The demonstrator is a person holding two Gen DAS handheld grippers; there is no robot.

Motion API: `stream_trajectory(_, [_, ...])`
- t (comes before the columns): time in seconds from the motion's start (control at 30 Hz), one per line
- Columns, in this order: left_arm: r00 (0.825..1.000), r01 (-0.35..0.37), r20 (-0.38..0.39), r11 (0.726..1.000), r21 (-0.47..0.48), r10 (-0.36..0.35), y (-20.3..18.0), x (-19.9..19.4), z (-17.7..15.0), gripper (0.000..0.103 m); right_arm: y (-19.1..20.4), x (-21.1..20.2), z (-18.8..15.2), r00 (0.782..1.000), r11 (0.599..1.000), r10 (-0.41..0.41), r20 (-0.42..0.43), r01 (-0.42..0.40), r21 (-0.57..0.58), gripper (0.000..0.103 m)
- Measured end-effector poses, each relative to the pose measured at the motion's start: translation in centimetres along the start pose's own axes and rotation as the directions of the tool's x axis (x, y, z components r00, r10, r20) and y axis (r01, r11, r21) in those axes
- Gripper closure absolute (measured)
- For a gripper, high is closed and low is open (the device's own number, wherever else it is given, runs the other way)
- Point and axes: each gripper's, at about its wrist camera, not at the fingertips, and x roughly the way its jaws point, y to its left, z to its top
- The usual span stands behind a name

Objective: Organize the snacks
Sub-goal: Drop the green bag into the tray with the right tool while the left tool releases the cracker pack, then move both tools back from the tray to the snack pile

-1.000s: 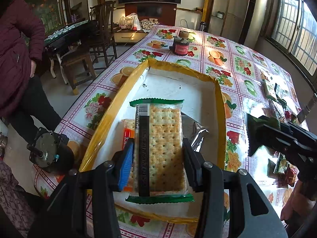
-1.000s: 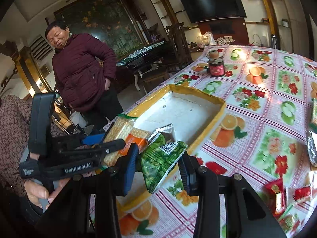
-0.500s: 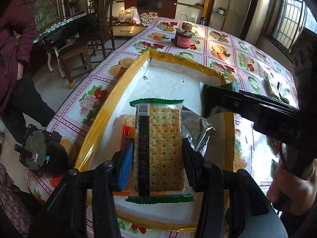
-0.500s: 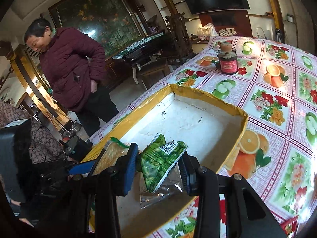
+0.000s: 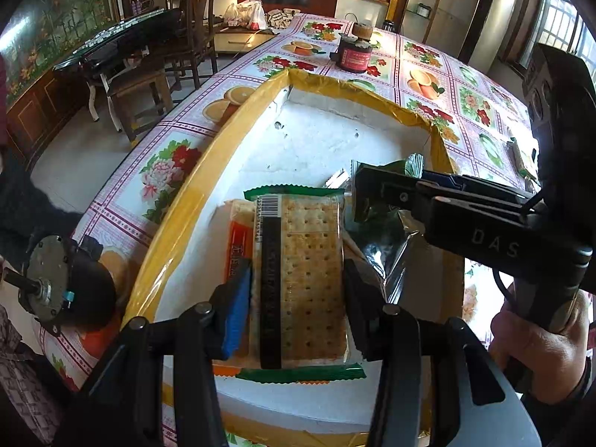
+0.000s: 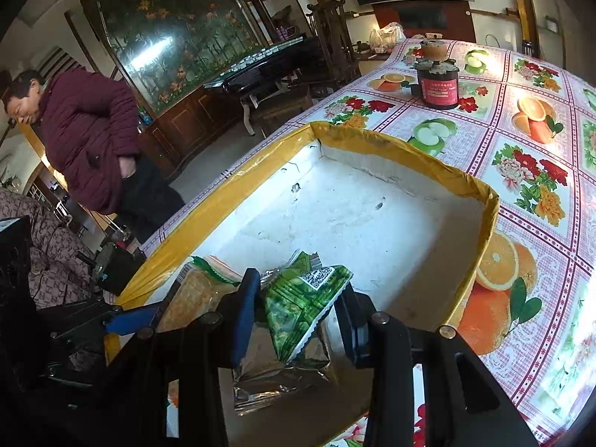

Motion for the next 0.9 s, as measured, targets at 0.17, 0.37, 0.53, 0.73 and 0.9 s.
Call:
stream_trajectory(0.17, [1.000, -0.002, 0.005, 1.000, -0.005, 0.002, 0.0, 0.1, 0.0, 0.055, 0.0, 0.0, 0.1, 1.000, 1.000, -0.019, -0.007, 0.019, -0.017, 0.064])
stream_trajectory(0.37, [1.000, -0.015, 0.003, 1.000, 0.001, 0.015, -0.1, 0.1, 0.0, 0.054, 0.3, 0.2, 0.2, 0.999, 0.998, -0.050, -0.008, 0.050, -0.037, 0.062])
stream_trajectory(0.53, [1.000, -0.020, -0.003, 1.000, -0.005, 0.020, -0.2, -0.2, 0.0, 0.044, 0.2, -0.8, 0.2, 0.997, 0.997, -0.073, 0.016, 0.074, -0.035, 0.050])
stream_trajectory(0.73, [0.998, -0.051, 0.040, 0.999, 0.000, 0.051, -1.0, -1.7, 0.1, 0.026, -0.1, -3.4, -0.4, 0.995, 0.997, -0.076, 0.061, 0.077, -0.012, 0.042])
stream_trajectory(0.9, [0.995, -0.072, 0.071, 0.997, 0.030, 0.070, -2.3, -2.9, -0.1, 0.023, -0.4, -6.2, -1.7, 0.993, 0.998, -0.063, 0.096, 0.061, 0.021, 0.041])
